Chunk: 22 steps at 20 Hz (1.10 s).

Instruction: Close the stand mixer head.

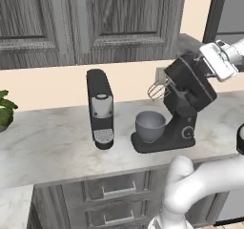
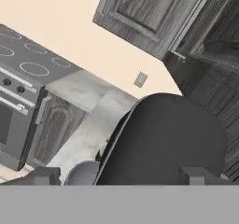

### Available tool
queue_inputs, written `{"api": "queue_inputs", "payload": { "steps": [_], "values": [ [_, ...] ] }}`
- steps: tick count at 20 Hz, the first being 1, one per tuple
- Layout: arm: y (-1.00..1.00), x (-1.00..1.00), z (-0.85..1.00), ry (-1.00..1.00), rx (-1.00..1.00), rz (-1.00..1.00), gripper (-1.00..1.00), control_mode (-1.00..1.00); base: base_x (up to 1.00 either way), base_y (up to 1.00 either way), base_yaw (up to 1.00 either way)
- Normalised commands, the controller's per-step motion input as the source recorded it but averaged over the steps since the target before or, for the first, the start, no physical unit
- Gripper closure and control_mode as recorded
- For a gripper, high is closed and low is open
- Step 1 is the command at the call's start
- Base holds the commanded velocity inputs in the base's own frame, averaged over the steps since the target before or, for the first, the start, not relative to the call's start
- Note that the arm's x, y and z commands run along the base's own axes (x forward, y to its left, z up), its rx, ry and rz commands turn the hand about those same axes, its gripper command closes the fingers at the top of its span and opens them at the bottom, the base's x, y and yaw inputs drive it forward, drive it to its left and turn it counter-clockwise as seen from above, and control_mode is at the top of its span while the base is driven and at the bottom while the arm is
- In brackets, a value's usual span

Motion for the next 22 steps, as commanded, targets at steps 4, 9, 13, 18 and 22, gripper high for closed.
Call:
{"api": "queue_inputs", "payload": {
  "steps": [4,9,13,18,22],
  "values": [
    [1.00,0.00,-0.44,-0.30,-0.57,0.31,-1.00,-1.00,0.00,0.00,0.00],
    [1.00,-0.36,-0.08,-0.43,-0.65,0.15,-1.00,-1.00,0.00,0.00,0.00],
    [0.72,-0.98,0.28,-0.55,-0.62,0.02,-1.00,-1.00,0.00,0.00,0.00],
    [0.06,-1.00,-0.05,-0.50,-0.58,0.00,-1.00,-1.00,0.00,0.00,0.00],
    [0.00,-1.00,-0.47,-0.51,-0.48,0.00,-1.00,-1.00,0.00,0.00,0.00]
  ]
}}
